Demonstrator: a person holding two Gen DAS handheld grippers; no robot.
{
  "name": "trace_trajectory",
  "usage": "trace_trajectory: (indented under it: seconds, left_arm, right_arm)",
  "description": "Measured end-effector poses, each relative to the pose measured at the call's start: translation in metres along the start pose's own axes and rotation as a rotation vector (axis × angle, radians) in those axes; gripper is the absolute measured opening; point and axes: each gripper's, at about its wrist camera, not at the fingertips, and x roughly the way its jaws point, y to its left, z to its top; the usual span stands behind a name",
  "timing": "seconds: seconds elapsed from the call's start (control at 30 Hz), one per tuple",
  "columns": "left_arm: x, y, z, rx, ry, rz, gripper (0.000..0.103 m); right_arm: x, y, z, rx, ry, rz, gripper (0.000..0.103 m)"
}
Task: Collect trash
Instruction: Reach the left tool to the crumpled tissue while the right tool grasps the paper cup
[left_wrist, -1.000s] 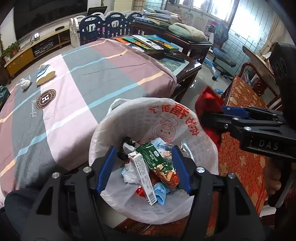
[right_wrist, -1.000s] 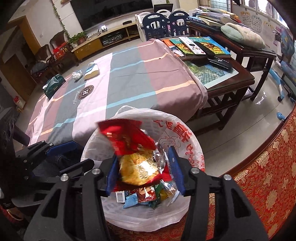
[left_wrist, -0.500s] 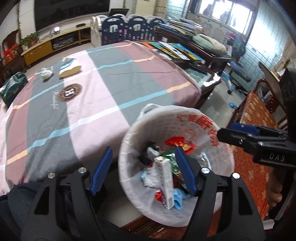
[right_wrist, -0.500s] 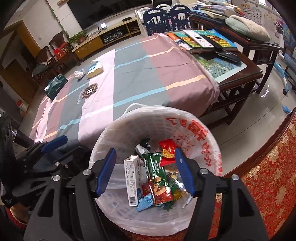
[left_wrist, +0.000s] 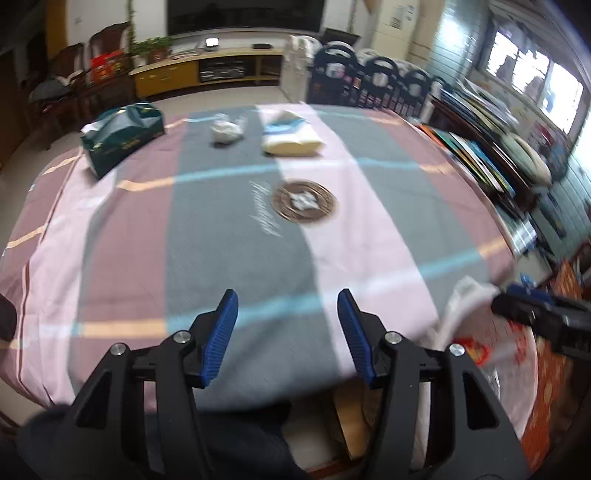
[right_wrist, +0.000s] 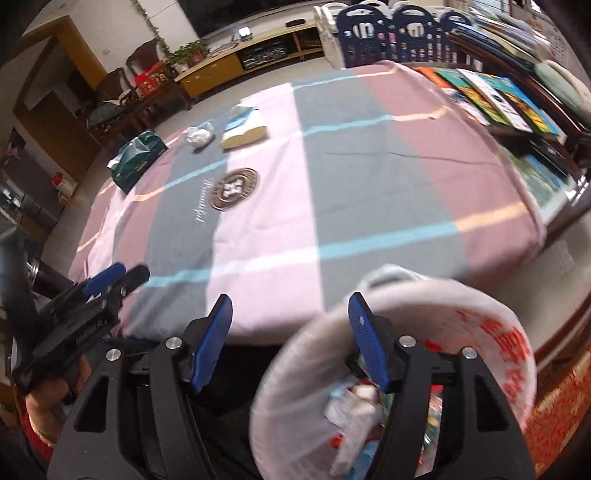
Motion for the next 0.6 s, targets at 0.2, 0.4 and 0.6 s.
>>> trace_trajectory:
  seconds: [0.2,0.4,0.6]
  left_arm:
    - [0.04,0.062,0.087,-0.101,-0.103,0.054,0.072]
    - [0.124,0.068,0.167,-0.005,-0.109,0.11,0.076]
    - [0.193,0.066,0.216,0.038,-0.056,0.135,0.062]
  right_arm:
    - [0.036,0.023,0.043,-0.03,0.023,0.034,0.064]
    - [0.079,0.025,0.109,-0.026,0.025,0.006,0.064]
    - [0.135,0.027,0.186,-0.021,-0.037,0.022,0.064]
